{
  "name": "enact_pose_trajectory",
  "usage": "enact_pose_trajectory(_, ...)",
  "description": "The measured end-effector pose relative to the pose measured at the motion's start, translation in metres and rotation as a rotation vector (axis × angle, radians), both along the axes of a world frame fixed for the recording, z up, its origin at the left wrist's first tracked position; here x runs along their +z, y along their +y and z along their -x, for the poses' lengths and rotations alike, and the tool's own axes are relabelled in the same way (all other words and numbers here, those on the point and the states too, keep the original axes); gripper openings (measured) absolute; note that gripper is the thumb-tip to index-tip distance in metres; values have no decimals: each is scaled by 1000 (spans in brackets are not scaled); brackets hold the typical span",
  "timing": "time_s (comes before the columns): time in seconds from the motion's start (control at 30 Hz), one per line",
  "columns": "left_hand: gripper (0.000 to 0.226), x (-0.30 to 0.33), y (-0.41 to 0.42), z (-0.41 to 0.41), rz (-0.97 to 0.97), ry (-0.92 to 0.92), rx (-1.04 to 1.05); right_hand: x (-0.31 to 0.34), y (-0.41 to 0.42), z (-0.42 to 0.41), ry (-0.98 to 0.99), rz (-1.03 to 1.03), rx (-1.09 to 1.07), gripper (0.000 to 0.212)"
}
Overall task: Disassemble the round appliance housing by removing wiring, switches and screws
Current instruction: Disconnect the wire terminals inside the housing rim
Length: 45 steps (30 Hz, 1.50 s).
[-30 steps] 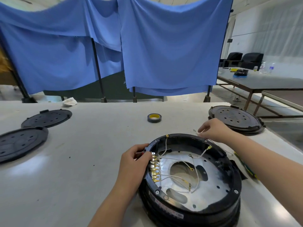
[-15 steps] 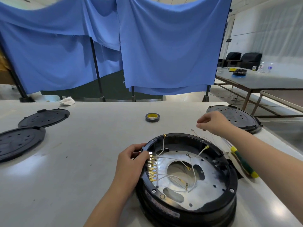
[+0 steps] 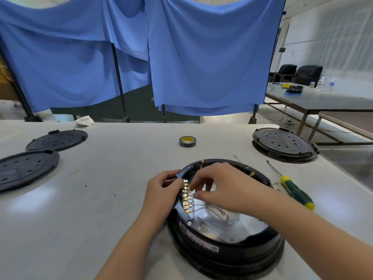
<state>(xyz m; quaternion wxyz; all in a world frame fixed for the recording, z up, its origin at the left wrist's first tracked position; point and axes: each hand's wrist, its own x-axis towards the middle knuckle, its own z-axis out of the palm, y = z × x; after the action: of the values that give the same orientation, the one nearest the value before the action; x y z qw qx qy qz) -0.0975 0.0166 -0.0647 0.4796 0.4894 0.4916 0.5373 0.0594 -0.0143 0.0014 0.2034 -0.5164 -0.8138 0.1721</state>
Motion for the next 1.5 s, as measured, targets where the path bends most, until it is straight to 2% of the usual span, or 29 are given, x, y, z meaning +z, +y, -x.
enact_pose_trajectory(0.2, 27, 1, -1, 0, -22, 24, 5, -15, -4, 6, 65, 78, -26, 13)
enact_pose_trajectory(0.37, 31, 4, -3, -2, -36, 8, -13, -21, -7, 8, 65, 79, -21, 5)
enact_pose_trajectory(0.6, 28, 3, -2, 0, -14, 14, -16, -14, -4, 9, 73, 126, -30, 10)
enact_pose_trajectory(0.87, 27, 3, -1, -1, -12, 7, -8, -21, -20, 18, -9, 14, -209, 10)
enact_pose_trajectory(1.13, 26, 3, -1, -1, -16, 19, -9, -9, -15, 16, -15, 88, -154, 14)
enact_pose_trajectory(1.33, 27, 3, -1, -1, -11, 2, -3, -19, -25, 24, -62, -31, -244, 11)
enact_pose_trajectory(1.5, 28, 4, -1, -1, -30, 19, -8, -11, -18, 19, -34, 42, -189, 10)
